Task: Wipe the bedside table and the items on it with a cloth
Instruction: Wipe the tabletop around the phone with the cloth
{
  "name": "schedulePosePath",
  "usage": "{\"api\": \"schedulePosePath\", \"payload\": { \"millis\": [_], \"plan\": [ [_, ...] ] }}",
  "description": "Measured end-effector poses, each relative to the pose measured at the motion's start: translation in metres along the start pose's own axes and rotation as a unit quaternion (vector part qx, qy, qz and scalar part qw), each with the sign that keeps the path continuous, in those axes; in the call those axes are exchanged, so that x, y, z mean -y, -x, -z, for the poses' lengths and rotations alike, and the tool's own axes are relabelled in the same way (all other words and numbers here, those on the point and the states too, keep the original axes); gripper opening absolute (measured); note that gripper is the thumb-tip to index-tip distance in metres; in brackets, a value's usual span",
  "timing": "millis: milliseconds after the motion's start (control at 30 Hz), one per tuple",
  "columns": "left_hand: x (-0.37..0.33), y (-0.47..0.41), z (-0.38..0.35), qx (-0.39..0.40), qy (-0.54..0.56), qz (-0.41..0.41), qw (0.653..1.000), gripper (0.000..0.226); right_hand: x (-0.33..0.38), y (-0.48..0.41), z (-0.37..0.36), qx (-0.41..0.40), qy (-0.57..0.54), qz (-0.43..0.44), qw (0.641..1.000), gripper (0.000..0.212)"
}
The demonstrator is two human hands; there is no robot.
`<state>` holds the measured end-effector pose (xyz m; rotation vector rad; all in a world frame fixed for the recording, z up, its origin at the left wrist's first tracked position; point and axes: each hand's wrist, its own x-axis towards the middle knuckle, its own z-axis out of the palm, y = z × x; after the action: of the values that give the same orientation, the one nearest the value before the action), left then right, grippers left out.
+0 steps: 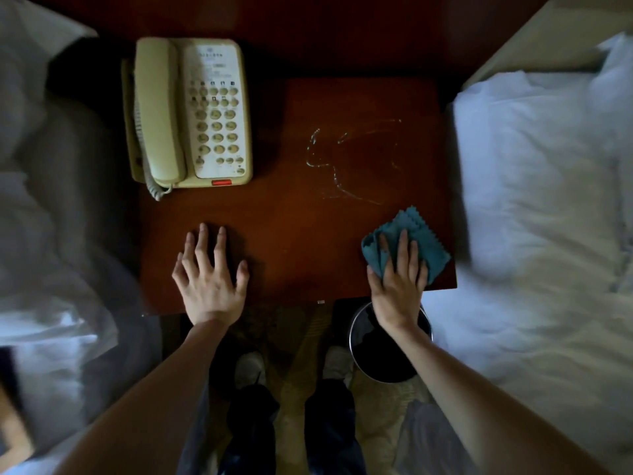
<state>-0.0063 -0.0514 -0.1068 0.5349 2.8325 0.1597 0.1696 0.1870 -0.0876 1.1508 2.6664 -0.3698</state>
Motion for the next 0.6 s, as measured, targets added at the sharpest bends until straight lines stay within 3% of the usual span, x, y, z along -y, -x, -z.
{"api": "schedulePosePath", "payload": {
  "millis": [267, 600],
  "plan": [
    [0.002, 0.0, 0.0, 0.005, -0.004, -0.002, 1.0, 0.066, 0.065, -0.024, -0.01, 0.022, 0.026, 0.206, 0.978, 0.055],
    [0.0, 0.0, 0.004, 0.011, -0.009, -0.005, 1.0, 0.066, 0.141, -0.156, 0.016, 0.038, 0.05, 0.279, 0.958, 0.058]
  ]
}}
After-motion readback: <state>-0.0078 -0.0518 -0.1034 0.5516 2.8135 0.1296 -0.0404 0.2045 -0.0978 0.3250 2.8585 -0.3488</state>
